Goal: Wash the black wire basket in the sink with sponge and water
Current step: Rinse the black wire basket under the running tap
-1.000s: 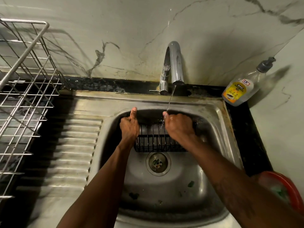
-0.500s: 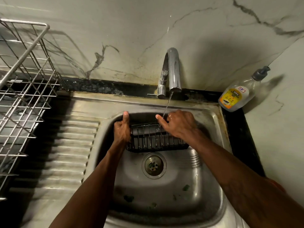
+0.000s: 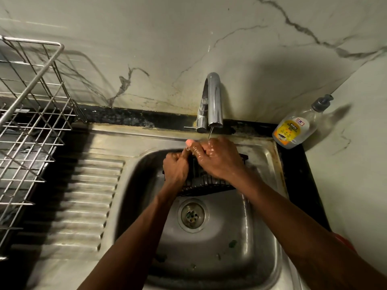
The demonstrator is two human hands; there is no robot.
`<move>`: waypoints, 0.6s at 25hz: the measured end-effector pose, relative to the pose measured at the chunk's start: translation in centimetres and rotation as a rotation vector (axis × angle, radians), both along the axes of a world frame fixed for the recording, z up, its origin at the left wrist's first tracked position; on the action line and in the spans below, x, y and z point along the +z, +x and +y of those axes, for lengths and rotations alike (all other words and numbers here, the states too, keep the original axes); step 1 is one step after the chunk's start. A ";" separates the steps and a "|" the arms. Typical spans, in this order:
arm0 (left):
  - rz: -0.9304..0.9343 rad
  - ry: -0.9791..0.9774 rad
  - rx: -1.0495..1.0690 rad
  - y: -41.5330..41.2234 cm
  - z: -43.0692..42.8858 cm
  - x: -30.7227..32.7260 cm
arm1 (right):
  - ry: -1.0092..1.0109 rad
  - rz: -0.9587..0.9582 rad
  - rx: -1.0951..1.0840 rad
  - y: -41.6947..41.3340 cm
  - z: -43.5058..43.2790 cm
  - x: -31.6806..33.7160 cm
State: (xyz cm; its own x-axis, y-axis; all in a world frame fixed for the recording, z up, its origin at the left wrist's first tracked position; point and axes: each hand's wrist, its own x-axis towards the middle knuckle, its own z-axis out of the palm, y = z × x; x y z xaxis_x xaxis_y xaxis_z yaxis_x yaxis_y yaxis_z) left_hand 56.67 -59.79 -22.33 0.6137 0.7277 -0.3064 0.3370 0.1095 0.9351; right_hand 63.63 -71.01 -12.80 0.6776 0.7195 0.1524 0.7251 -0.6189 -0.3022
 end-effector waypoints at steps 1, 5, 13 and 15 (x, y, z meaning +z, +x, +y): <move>0.003 -0.113 0.027 -0.3 0.5 -0.7 | 0.054 0.078 -0.008 0.3 -0.5 -0.3; -0.075 -0.216 0.027 -1.1 0.8 -0.8 | -0.028 -0.041 -0.112 0.2 -0.1 -1.1; -0.126 -0.323 0.023 -1.2 1.3 2.9 | -0.168 -0.127 -0.051 -4.8 4.9 -1.1; -0.133 -0.279 0.007 -1.5 1.4 2.6 | -0.205 -0.114 0.050 -4.8 4.0 -1.1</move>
